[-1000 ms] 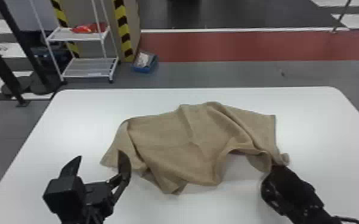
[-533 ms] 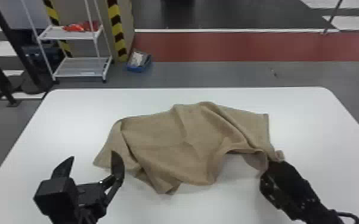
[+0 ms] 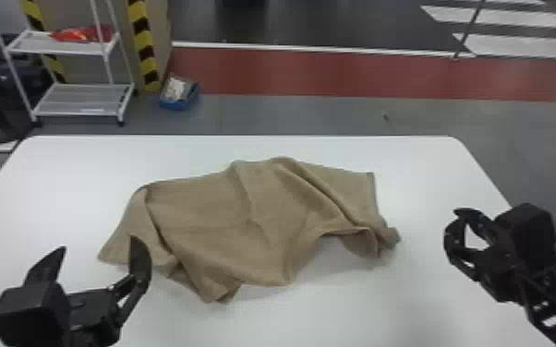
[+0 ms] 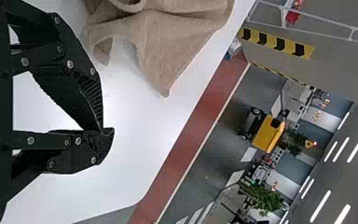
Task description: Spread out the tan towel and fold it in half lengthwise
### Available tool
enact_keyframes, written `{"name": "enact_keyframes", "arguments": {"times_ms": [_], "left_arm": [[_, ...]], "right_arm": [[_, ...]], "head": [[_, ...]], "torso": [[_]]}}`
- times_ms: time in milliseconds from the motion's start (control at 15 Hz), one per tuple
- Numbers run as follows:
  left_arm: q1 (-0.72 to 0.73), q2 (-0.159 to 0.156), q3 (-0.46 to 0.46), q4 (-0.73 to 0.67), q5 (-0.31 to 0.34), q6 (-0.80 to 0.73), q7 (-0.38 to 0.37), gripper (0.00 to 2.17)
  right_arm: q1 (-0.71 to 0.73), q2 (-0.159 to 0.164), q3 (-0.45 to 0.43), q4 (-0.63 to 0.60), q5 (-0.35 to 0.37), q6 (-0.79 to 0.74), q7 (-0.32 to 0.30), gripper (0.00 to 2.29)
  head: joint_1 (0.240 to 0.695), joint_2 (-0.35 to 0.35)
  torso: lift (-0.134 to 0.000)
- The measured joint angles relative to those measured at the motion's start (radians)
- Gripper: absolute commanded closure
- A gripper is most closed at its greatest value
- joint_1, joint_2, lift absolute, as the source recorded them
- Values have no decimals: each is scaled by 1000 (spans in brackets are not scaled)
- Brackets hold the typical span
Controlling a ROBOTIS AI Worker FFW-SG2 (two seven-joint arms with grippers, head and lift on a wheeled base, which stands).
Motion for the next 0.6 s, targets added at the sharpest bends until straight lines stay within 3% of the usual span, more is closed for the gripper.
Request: {"name": "enact_keyframes", "arguments": {"times_ms": [133, 200, 600], "left_arm": [[-4, 0, -7, 4, 0, 0, -1, 53], [-5, 0, -9, 4, -1, 0, -2, 53], [11, 0, -10, -10, -3, 0, 0, 53]], "right_arm": [[10, 0, -12, -11, -5, 10, 42, 566], [14, 0, -3, -3, -5, 13, 44, 451], [-53, 0, 84, 132, 25, 29, 36, 387]], "head": [[695, -148], [695, -145], [695, -96]], "torso": [[-123], [-123], [-123]]}}
